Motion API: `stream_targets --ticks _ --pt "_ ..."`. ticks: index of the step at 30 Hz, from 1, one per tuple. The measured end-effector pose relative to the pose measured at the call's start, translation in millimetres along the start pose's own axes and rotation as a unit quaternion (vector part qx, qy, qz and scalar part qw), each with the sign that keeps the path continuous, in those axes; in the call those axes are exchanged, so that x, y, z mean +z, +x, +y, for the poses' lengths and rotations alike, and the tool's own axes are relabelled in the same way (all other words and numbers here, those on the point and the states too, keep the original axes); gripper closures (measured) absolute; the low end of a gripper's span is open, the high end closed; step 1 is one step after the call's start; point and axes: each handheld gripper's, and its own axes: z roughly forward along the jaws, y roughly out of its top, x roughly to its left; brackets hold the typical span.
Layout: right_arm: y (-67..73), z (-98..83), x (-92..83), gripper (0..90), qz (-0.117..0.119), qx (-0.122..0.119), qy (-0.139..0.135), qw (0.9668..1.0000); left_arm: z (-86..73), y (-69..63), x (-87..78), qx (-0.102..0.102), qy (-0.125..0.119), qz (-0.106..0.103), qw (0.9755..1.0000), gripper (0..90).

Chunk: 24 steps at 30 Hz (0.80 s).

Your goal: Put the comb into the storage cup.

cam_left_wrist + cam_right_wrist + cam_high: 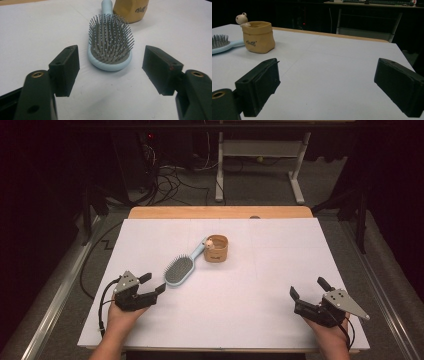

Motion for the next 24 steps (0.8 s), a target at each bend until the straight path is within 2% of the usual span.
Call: stream_targets --ticks 2,10,16,24 --pt "0.0 -0.1 0.1 6.8 0.0 0.0 0.0 1.0 -0.5 -0.4 0.9 -0.002 0.0 0.007 1.0 26.3" --pt "-0.3 -0.4 0.3 6.8 0.001 0.001 0.0 1.0 -2.0 0.2 4.2 -0.003 0.0 0.008 1.0 18.5" --pt "0.3 -0.5 0.7 6.7 0.003 -0.001 0.0 1.0 -3.3 -0.1 7.5 -0.004 0.002 -0.002 1.0 13.7" --pt "1.0 -0.2 0.7 5.3 0.011 -0.002 -0.003 0.9999 -3.4 1.6 9.3 -0.012 -0.006 -0.025 0.9996 0.4"
